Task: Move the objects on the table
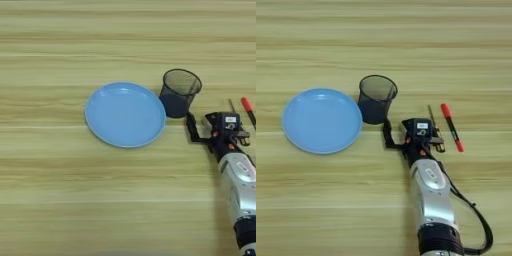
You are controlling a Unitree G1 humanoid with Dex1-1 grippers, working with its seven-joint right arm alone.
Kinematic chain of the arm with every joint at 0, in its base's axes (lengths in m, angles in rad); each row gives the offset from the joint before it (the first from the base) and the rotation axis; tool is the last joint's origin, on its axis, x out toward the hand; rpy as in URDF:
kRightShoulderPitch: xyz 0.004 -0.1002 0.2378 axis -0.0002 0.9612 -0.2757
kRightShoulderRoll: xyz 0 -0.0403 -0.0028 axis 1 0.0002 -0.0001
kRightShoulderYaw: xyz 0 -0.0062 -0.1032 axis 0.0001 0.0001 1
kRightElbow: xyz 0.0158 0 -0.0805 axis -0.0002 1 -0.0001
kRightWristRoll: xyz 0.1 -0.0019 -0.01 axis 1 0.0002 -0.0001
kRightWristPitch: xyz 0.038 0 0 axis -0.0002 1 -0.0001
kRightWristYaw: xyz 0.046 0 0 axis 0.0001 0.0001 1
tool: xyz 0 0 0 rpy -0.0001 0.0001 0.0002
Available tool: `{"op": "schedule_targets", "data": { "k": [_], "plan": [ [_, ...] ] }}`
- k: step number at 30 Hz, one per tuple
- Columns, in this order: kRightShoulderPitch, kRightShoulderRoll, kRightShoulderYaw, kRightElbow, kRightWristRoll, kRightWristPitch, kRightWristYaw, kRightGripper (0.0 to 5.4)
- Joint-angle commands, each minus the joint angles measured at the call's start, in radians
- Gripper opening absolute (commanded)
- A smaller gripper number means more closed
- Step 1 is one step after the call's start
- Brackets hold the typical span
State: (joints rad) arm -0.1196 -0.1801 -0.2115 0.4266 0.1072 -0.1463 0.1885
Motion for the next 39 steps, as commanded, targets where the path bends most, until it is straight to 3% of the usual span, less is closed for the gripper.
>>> {"op": "schedule_targets", "data": {
  "k": [1, 22, 33, 39],
  "plan": [
    [-0.021, -0.008, 0.007, -0.052, 0.013, 0.017, 0.005, 4.89],
    [-0.003, -0.009, 0.02, -0.084, -0.006, 0.017, -0.008, 2.61],
    [0.063, 0.017, 0.044, -0.25, 0.012, 0.061, -0.01, 2.48],
    [0.152, 0.031, 0.082, -0.475, 0.017, 0.128, 0.006, 2.48]
  ]
}}
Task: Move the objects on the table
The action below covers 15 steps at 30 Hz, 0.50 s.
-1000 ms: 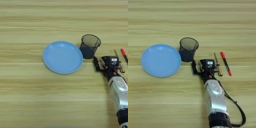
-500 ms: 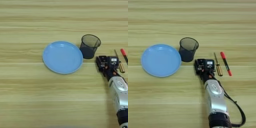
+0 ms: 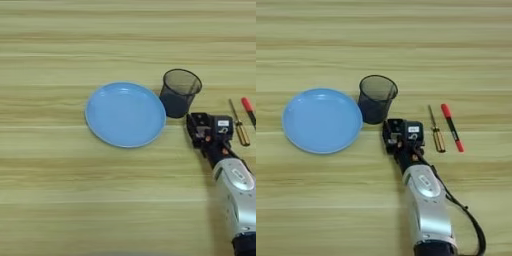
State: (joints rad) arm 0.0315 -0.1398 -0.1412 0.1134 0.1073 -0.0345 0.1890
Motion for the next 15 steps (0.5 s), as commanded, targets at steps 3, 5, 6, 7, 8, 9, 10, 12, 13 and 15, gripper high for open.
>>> {"op": "schedule_targets", "data": {
  "k": [3, 5, 6, 7, 8, 9, 10, 12, 13, 15],
  "plan": [
    [0.038, -0.007, 0.033, -0.256, 0.023, 0.054, 0.016, 2.48],
    [0.061, -0.006, 0.046, -0.313, 0.026, 0.08, 0.022, 2.48],
    [0.073, -0.005, 0.053, -0.341, 0.028, 0.091, 0.025, 2.48],
    [0.086, -0.005, 0.06, -0.369, 0.03, 0.101, 0.027, 2.48],
    [0.096, -0.003, 0.066, -0.394, 0.033, 0.112, 0.028, 2.48],
    [0.104, -0.002, 0.072, -0.412, 0.034, 0.12, 0.03, 2.48],
    [0.11, 0.003, 0.084, -0.429, 0.032, 0.13, 0.033, 2.48],
    [0.107, 0.009, 0.104, -0.446, 0.025, 0.139, 0.036, 2.48],
    [0.102, 0.011, 0.113, -0.45, 0.022, 0.142, 0.037, 2.48],
    [0.092, 0.014, 0.139, -0.458, 0.012, 0.147, 0.04, 2.48]
  ]
}}
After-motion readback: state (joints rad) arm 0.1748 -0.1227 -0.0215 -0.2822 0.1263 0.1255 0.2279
